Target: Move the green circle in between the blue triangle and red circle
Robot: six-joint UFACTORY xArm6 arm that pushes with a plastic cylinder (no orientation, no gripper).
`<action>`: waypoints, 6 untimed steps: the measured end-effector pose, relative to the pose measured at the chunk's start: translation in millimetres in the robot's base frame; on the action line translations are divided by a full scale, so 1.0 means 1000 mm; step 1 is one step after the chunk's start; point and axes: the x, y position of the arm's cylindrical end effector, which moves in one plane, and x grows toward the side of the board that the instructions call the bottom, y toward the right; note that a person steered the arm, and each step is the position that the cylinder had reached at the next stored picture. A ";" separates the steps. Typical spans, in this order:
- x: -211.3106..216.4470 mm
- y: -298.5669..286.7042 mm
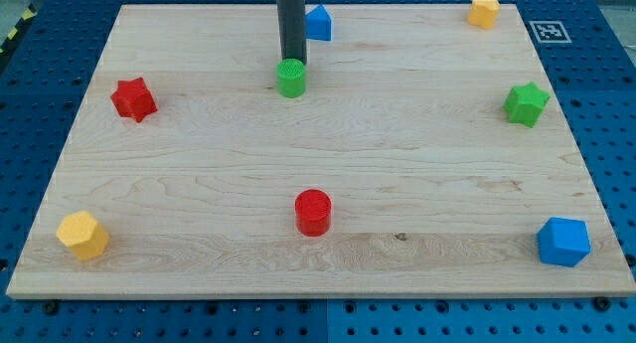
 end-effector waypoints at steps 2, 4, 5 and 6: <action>0.000 -0.051; 0.009 -0.021; 0.027 0.010; 0.033 0.024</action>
